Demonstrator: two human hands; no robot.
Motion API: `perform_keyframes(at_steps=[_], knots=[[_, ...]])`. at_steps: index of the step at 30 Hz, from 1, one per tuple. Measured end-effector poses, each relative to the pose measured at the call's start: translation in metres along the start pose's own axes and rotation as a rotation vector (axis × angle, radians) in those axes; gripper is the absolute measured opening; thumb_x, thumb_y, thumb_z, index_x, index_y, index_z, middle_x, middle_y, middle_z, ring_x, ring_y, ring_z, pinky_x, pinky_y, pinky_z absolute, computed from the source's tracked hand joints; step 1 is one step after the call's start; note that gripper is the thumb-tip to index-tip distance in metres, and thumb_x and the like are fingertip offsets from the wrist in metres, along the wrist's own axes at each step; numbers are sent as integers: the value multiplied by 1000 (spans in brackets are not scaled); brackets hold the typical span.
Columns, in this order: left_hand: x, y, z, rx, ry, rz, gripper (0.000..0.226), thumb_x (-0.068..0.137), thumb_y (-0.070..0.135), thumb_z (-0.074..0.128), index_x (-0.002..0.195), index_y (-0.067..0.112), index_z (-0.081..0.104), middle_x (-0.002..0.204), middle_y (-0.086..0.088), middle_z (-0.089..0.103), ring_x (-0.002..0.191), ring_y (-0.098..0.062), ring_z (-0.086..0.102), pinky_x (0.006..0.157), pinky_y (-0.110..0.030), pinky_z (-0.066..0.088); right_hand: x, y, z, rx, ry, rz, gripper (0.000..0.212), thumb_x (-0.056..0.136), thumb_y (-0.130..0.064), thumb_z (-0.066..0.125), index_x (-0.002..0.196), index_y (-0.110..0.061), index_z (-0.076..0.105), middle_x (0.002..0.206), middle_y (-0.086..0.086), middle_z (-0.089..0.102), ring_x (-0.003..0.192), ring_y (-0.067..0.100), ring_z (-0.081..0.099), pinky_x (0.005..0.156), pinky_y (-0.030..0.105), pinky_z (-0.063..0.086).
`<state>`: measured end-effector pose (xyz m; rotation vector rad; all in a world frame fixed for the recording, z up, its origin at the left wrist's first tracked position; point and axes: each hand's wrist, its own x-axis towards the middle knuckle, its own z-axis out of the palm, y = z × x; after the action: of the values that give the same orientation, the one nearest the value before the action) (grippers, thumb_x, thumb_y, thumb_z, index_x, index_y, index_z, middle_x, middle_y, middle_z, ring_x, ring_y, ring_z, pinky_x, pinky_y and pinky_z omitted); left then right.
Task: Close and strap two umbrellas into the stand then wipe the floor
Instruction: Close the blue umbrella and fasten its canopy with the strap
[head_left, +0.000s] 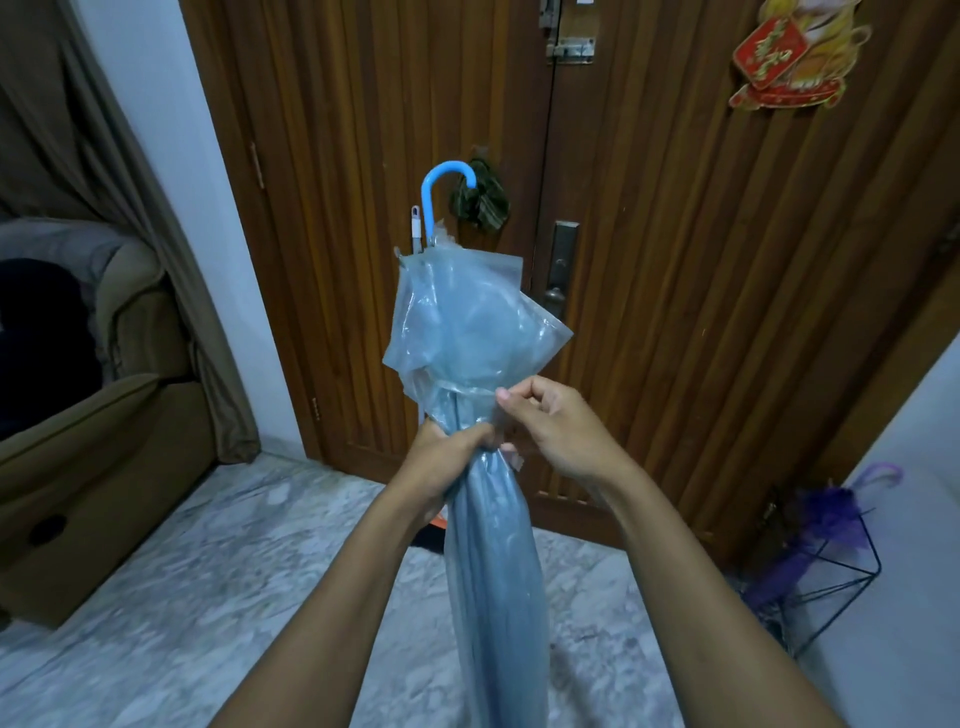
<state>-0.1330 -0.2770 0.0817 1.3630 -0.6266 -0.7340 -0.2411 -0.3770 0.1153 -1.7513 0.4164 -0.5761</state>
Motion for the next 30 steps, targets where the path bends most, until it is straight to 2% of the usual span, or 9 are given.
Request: perform_keyframes(at_steps=[2,7,10,14,18,21,25,27,30], knots=[[-1,0,-3,-42,54,-1,25,78,-2,63,101,3,69,84,-10,75,75,-20,72,61,-27,55,-2,-1,-5,-78,57,-45,24,95,-30,63,91,-7,68,73,15,69,61,25,65,64,43,56],[-5,3,-10,-83,71,-14,34,76,-6,57,105,7,66,94,-12,77,87,-23,74,80,-38,56,-4,3,-9,-268,107,-80,14,91,-38,67,88,-26,73,78,-11,72,70,-7,62,64,12,47],[-10,10,-14,-142,-51,-26,21,70,-1,53,88,-2,65,75,-21,67,63,-28,65,63,-34,54,-1,11,-8,-166,59,-16,14,92,-32,67,95,-20,74,92,-13,73,83,-13,64,74,6,47],[-16,17,-13,-289,-327,-188,8,61,13,51,66,8,54,54,-9,50,45,-18,47,48,-24,44,3,15,-4,-14,59,51,6,92,-25,68,91,-22,72,95,-13,72,88,-7,64,78,10,45],[-18,18,-12,-354,-498,-237,19,50,22,64,58,10,51,50,-6,48,47,-16,45,49,-24,41,0,3,0,58,15,73,24,97,-31,59,96,-8,65,76,-1,72,57,1,65,49,29,53],[-17,22,-9,-371,-574,-199,21,56,25,65,64,8,56,57,-8,52,51,-17,49,53,-26,44,1,0,5,254,-70,70,28,98,-31,55,101,-3,59,59,10,65,44,21,63,44,31,45],[-15,30,-11,-250,-474,-194,27,77,29,64,88,5,70,86,-18,68,76,-29,64,79,-40,51,3,0,5,413,-93,134,15,99,-19,57,106,-6,60,56,5,46,38,16,44,39,28,41],[-17,35,-11,-130,-397,-185,33,86,38,65,96,7,72,94,-15,70,83,-28,68,86,-42,53,1,0,9,512,-60,156,9,98,-15,58,101,-10,64,65,5,60,52,16,57,46,30,50],[-18,42,-12,174,-309,-53,37,89,49,58,113,22,65,105,0,73,95,-13,71,85,-27,56,2,3,10,700,29,144,9,98,-7,56,94,-9,64,95,11,73,89,20,71,82,33,60]])
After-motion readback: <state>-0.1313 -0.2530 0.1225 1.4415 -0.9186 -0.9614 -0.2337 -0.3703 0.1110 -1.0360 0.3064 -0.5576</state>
